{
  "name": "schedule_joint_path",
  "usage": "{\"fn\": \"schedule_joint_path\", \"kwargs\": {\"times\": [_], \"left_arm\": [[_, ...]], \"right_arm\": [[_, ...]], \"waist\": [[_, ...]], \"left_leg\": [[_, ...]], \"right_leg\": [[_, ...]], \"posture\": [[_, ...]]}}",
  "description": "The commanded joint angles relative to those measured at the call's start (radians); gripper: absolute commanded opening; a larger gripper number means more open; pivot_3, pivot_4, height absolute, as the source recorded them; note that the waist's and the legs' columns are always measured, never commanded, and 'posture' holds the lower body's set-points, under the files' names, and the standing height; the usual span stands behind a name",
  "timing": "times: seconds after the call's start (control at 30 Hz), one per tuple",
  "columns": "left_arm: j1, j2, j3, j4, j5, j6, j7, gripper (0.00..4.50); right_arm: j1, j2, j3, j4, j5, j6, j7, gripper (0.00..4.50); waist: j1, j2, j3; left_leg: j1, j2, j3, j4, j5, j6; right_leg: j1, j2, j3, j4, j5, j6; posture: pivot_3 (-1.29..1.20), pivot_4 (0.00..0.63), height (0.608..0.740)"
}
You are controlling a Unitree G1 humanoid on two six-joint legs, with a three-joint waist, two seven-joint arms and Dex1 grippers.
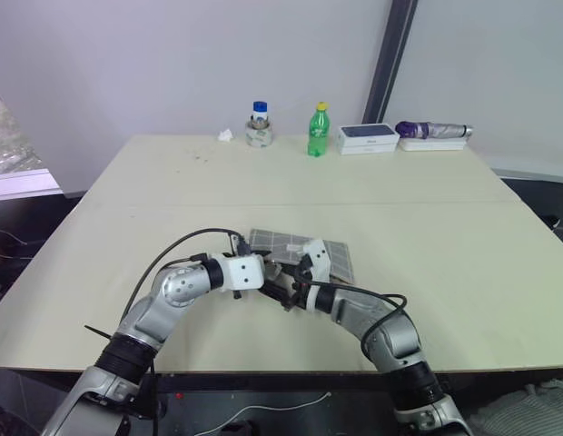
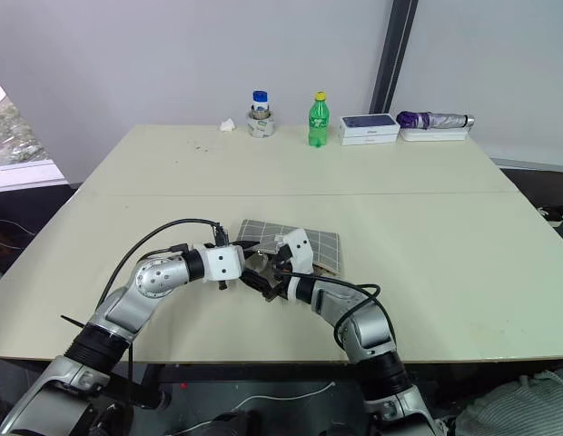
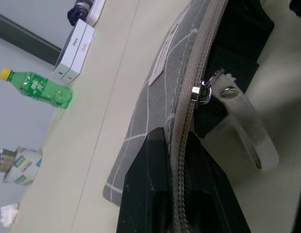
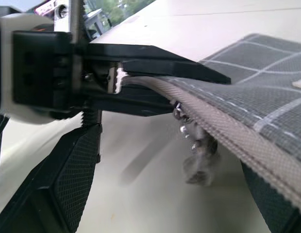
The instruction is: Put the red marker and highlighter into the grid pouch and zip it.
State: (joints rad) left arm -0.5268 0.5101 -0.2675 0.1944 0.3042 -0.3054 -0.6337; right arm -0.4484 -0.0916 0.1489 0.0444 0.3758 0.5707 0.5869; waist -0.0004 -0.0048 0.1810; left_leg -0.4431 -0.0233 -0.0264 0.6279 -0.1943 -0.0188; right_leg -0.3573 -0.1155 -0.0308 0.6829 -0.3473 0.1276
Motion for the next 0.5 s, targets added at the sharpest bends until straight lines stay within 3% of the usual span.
{"fn": "schedule_joint_path", "kwargs": {"times": [0.03,0.23,0.43,0.5], "left_arm": [[-0.020,0.000,0.009,-0.032,-0.005,-0.009,0.009,0.00],[-0.003,0.019,0.021,-0.025,0.000,-0.010,0.018,0.00],[0.028,0.051,0.060,-0.004,-0.026,-0.005,0.031,0.00],[0.045,0.079,0.075,0.020,-0.023,-0.017,0.038,0.00]], "right_arm": [[-0.017,0.005,0.000,-0.011,0.003,-0.030,0.019,3.11],[0.032,-0.061,-0.010,-0.067,0.003,-0.008,0.040,0.15],[0.082,-0.209,-0.074,-0.122,0.018,0.019,0.076,0.07],[0.099,-0.309,-0.107,-0.123,0.008,0.013,0.124,0.07]], "waist": [[0.000,0.000,0.000],[-0.009,0.000,0.000],[-0.011,0.000,0.000],[-0.011,0.000,0.000]], "left_leg": [[0.000,0.000,0.000,0.000,0.000,0.000],[0.000,0.000,0.000,0.000,0.000,0.000],[0.000,0.000,0.000,-0.001,0.000,0.000],[0.000,0.000,0.000,-0.001,0.000,0.000]], "right_leg": [[0.000,0.000,0.000,0.000,0.000,0.000],[0.000,0.000,0.000,0.000,0.000,0.000],[0.000,0.000,0.000,0.000,0.000,0.000],[0.000,0.000,0.000,0.000,0.000,0.000]], "posture": [[0.00,0.150,0.740],[0.00,0.150,0.740],[0.00,0.150,0.740],[0.00,0.150,0.740]]}}
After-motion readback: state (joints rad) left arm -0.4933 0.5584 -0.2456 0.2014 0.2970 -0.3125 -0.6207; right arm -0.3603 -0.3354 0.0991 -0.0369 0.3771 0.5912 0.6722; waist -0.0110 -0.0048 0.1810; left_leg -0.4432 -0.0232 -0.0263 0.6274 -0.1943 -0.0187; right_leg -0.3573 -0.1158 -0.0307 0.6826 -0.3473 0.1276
